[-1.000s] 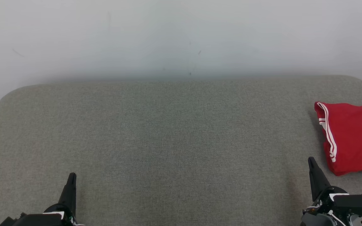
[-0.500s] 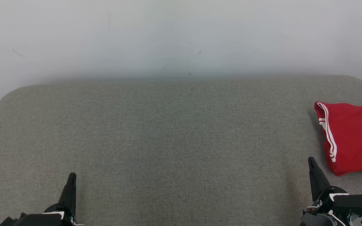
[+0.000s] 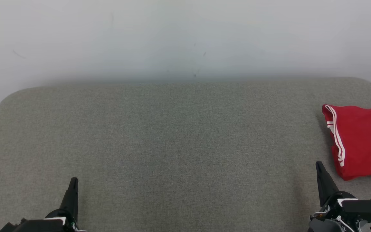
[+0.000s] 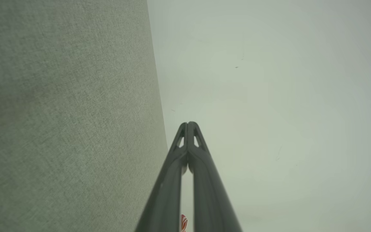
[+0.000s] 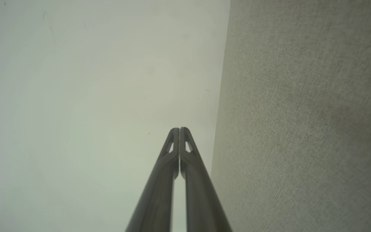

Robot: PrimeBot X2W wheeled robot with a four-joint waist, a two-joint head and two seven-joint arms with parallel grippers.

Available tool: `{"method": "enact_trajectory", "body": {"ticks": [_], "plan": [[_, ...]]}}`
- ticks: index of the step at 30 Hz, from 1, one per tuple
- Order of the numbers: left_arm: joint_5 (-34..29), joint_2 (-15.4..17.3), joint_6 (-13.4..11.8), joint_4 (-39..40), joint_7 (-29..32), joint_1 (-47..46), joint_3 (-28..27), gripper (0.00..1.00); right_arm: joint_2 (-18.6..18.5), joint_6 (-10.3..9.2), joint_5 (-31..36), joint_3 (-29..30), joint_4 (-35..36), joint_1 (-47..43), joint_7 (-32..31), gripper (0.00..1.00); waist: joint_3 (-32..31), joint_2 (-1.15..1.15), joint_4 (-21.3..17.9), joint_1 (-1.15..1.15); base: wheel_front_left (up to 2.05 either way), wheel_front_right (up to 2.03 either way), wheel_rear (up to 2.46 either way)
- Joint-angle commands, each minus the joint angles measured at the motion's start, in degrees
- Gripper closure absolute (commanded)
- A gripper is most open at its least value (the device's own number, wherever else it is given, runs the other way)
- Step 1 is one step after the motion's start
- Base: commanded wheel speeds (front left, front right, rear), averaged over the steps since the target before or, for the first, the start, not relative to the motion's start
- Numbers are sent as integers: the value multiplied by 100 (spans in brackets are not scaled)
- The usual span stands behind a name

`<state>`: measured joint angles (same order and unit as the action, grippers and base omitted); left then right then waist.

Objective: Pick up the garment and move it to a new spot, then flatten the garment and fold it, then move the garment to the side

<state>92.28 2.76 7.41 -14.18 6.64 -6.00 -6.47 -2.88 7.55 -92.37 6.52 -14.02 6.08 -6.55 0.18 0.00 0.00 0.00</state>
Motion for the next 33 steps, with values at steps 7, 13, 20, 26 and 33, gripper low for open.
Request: {"method": "enact_trajectory", "body": {"ticks": [7,13,20,26,33], "plan": [[26,22,18,23,1,-61,-15,100,1,-12,-9,10,10,36,-15,100,0,0,0,0,0,0,0],[27,22,18,23,1,-61,-13,100,0,-12,-9,10,11,36,-15,100,0,0,0,0,0,0,0],[27,22,18,23,1,-61,-15,100,0,-12,-10,9,11,36,-15,100,0,0,0,0,0,0,0],[27,21,18,22,1,-61,-14,100,1,-12,-10,9,11,36,-15,100,0,0,0,0,0,0,0],[27,21,18,22,1,-61,-14,100,1,-12,-10,9,11,36,-15,100,0,0,0,0,0,0,0]]}}
